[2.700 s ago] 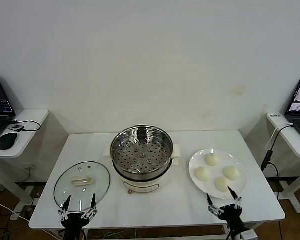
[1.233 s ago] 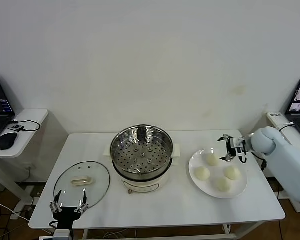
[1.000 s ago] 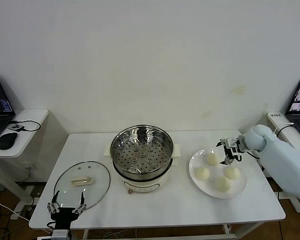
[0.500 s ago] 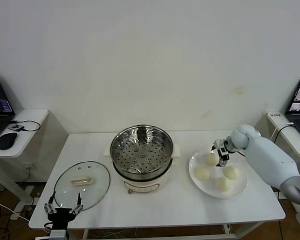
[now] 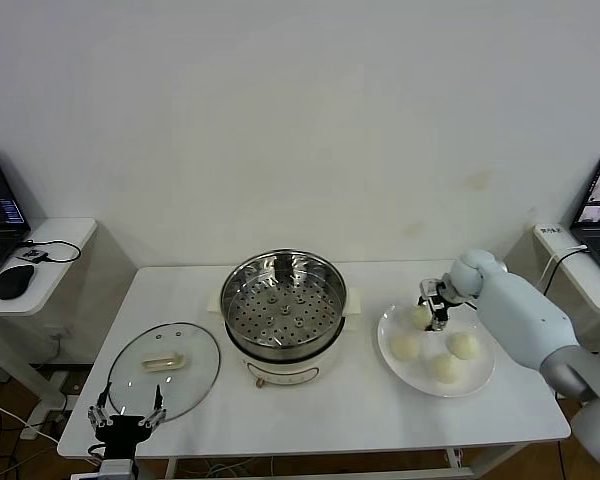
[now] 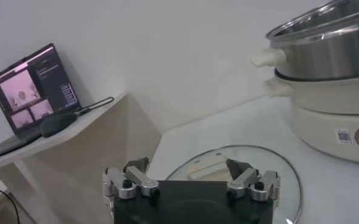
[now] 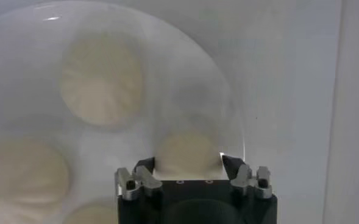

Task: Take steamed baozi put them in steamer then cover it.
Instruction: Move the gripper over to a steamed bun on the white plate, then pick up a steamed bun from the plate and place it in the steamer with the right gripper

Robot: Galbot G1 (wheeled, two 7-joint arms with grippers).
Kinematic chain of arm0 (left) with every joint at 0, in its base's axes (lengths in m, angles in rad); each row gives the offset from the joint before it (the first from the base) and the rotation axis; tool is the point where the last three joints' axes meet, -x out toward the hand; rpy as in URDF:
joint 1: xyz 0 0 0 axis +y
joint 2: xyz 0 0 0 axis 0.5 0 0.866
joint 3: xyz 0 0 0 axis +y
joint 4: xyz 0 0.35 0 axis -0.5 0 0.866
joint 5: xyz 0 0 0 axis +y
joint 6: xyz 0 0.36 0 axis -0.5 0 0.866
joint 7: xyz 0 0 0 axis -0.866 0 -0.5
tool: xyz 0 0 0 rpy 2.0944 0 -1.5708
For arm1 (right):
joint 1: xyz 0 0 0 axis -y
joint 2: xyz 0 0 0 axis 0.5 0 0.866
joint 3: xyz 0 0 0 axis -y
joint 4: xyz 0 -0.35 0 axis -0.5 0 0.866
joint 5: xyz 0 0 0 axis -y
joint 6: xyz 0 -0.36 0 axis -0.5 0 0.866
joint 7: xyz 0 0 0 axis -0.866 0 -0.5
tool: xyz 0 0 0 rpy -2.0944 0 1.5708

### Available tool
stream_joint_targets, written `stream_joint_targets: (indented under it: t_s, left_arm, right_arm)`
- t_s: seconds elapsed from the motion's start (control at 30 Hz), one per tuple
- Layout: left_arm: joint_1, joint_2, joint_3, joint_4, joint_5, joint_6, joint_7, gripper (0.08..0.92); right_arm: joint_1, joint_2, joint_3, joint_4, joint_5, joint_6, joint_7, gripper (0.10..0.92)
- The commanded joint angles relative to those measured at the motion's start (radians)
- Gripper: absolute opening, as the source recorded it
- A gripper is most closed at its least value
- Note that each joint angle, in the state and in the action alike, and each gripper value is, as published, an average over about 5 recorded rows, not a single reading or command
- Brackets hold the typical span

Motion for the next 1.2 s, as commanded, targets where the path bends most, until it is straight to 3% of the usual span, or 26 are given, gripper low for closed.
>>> stream_joint_targets:
  t_s: [0.03, 0.43, 0.6, 0.93, 1.2]
  left_arm:
    - [0.001, 0.001, -0.001, -0.002, 0.0, 0.0, 0.0, 0.823]
    - [0.002, 0.009, -0.003, -0.014, -0.005, 0.0, -0.003, 0.823]
    - [-0.002, 0.013, -0.003, -0.021, -0.017, 0.0, -0.004, 0.823]
    - [0.0, 0.018, -0.008, -0.029, -0.033, -0.002, -0.005, 0.823]
    - [0.001, 0.021, -0.026, -0.035, -0.046, -0.005, -0.008, 0.823]
  right_arm:
    - [-0.001, -0.004, -0.005, 0.013, 0.004, 0.002, 0.0, 0.61]
    - [0.224, -0.216, -0.214, 0.372, 0.322, -0.073, -0.036, 0.611]
    - [0.396, -0.222, -0.336, 0.437, 0.472, -0.091, -0.034, 0.616]
    - [0.671, 0.023, -0.538, 0.394, 0.645, -0.073, -0.002, 0.619]
    - [0.67, 0.288, -0.64, 0.266, 0.659, 0.042, 0.06, 0.619]
